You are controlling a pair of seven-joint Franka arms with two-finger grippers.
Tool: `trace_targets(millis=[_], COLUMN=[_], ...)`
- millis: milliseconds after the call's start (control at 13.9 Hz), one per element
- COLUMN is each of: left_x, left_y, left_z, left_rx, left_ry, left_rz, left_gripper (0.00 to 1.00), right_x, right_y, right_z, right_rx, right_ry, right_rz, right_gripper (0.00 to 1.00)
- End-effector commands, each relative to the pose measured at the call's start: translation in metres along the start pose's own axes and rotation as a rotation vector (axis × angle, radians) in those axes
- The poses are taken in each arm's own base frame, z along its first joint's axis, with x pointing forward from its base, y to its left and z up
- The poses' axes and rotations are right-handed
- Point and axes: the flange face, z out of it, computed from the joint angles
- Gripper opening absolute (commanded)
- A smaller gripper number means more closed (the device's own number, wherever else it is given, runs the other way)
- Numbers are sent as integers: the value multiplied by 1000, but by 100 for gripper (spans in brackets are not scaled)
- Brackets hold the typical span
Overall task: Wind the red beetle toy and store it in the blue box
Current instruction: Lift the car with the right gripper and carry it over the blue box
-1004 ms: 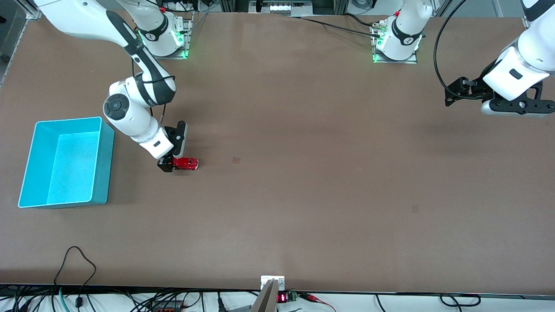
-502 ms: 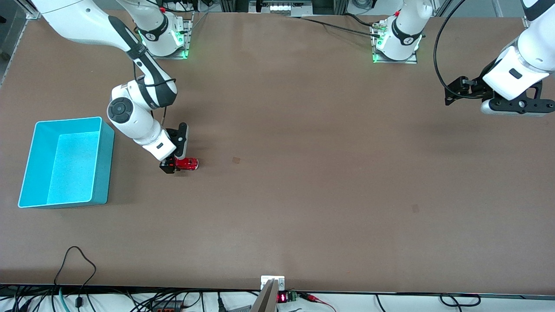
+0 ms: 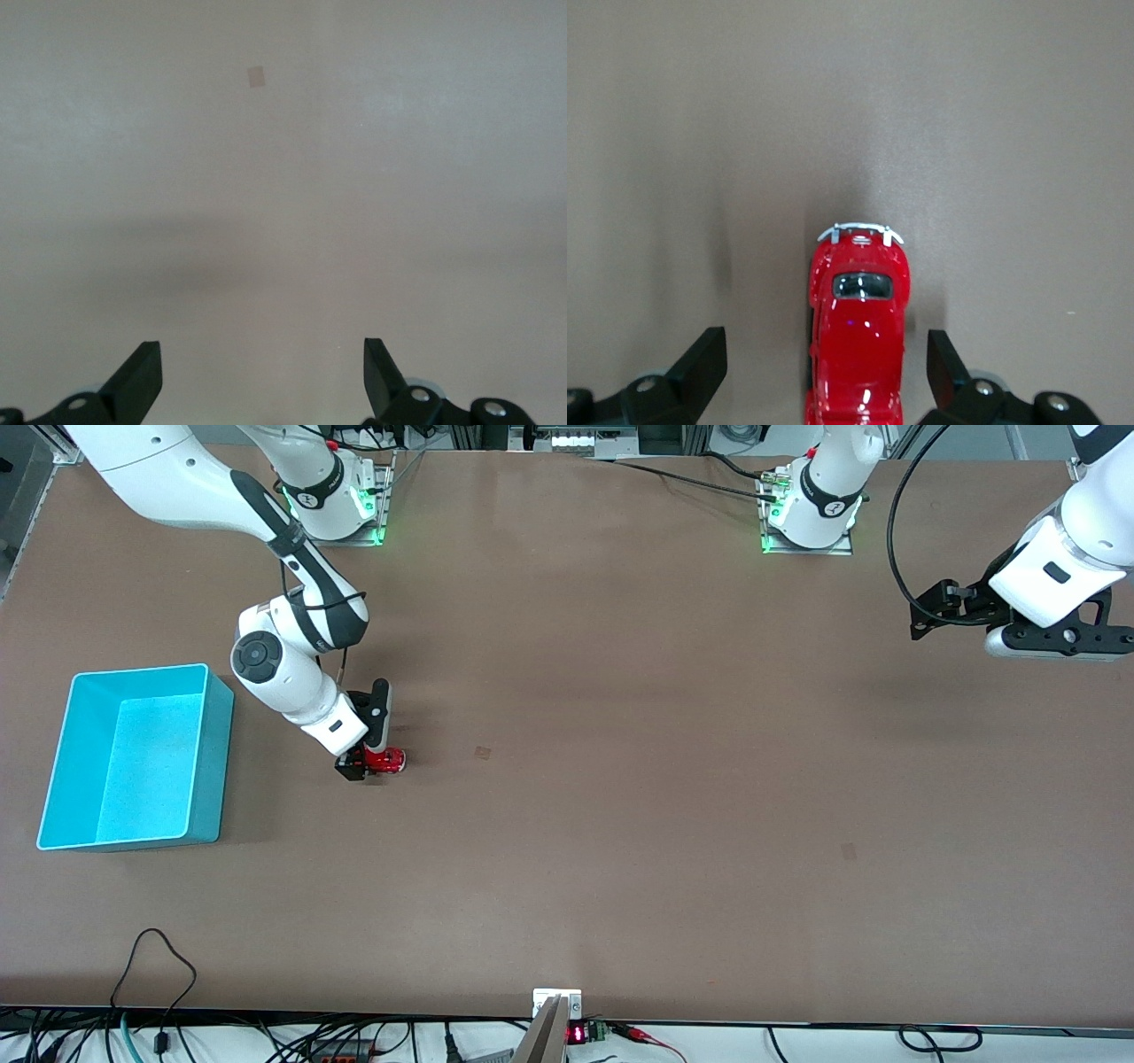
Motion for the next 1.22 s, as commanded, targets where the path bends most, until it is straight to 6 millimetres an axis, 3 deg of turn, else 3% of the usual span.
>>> trace_targets(millis=[0, 215, 287, 430, 502, 860, 932, 1147], left_x=[-3, -2, -1, -2, -2, -2, -2, -2], left_y=[3, 2, 2, 2, 1, 1, 1, 1], left_z=[-9, -7, -6, -6, -6, -6, -6, -5], left_rx=[23, 22, 22, 23, 23, 23, 23, 23], left_ry=[3, -3, -6, -7, -7, -7, -7, -9], left_rz=[7, 5, 5, 7, 4, 4, 4, 4], left_gripper=[100, 100, 100, 100, 100, 100, 100, 100], right_x=[-2, -1, -1, -1, -2, -2, -5, -11], right_y=[4, 4, 4, 4, 5, 6, 9, 25], right_z=[3, 3, 4, 3, 3, 0, -12, -72], right_rx=[-17, -23, -22, -23, -23, -29, -44, -45], right_ry=[-8, -16, -15, -16, -16, -17, -24, -90], right_rz=[-19, -38, -38, -38, -37, -19, 12, 103], right_gripper=[96, 72, 40, 5, 0, 0, 0, 0])
